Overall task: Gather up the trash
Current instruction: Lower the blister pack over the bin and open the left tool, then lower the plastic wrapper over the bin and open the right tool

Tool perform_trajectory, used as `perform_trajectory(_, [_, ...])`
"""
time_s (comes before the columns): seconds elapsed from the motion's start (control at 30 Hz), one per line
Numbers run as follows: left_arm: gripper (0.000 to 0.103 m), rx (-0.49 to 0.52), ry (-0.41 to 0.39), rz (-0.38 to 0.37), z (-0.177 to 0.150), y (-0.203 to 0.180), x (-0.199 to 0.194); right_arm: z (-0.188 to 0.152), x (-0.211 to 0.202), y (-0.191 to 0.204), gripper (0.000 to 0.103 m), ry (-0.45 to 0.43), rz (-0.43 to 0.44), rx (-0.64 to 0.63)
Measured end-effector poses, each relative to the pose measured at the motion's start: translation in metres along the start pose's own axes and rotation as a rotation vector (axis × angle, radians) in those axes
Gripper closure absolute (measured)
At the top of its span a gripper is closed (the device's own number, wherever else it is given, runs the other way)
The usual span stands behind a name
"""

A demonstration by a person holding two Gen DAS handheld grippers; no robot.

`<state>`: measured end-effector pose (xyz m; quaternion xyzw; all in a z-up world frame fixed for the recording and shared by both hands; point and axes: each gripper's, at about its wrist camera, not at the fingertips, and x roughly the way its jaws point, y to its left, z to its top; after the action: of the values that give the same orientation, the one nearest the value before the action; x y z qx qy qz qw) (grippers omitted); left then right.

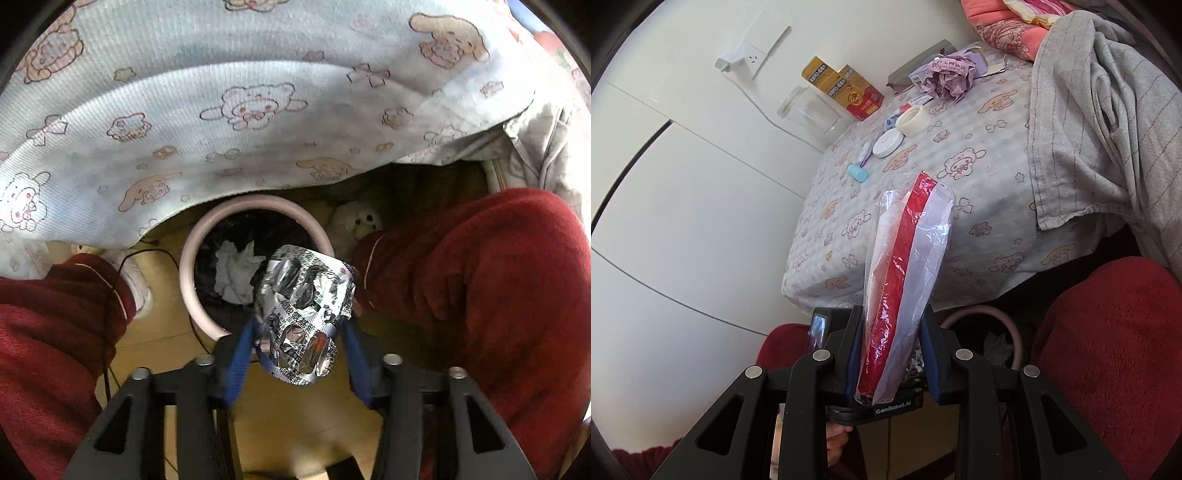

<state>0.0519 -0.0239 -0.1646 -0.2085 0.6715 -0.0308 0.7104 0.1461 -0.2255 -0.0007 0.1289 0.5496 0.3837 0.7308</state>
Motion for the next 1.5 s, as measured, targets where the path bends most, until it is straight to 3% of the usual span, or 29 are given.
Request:
perform_trajectory(0.13, [0.026,-0.010,-0.008,0.026,0.002,0.003,-0.001,-0.001,-0.001,0.000,0.074,-0.001,0.003,0.000])
perform_trajectory(0.23, [0.020,-0.019,-0.007,0.060,0.004,0.006,-0.001,-0.001,-0.001,0.000,0.074,-0.001,0.006,-0.002])
perform_trajectory(0.37, [0.020,-0.036,0.001,0.107,0.005,0.010,0.000,-0.003,-0.002,0.001,0.074,-0.004,0.009,-0.004])
perform_trajectory(0.83, [0.018,-0.025,-0.057,0.119,-0.001,0.010,-0.021,-0.003,0.001,0.003,0.073,0.021,0.001,-0.011])
perform_trajectory(0.97, [0.018,-0.024,-0.101,0.162,-0.008,0.013,-0.042,-0.005,0.019,0.006,0.073,0.115,-0.051,-0.030])
perform_trajectory(1.23, [0.018,-0.068,-0.177,0.197,-0.020,0.030,-0.074,-0.014,0.088,0.018,0.073,0.393,-0.222,-0.150])
perform_trajectory(1.5, [0.018,-0.108,-0.219,0.207,-0.021,0.037,-0.086,-0.021,0.160,-0.001,0.073,0.555,-0.306,-0.175])
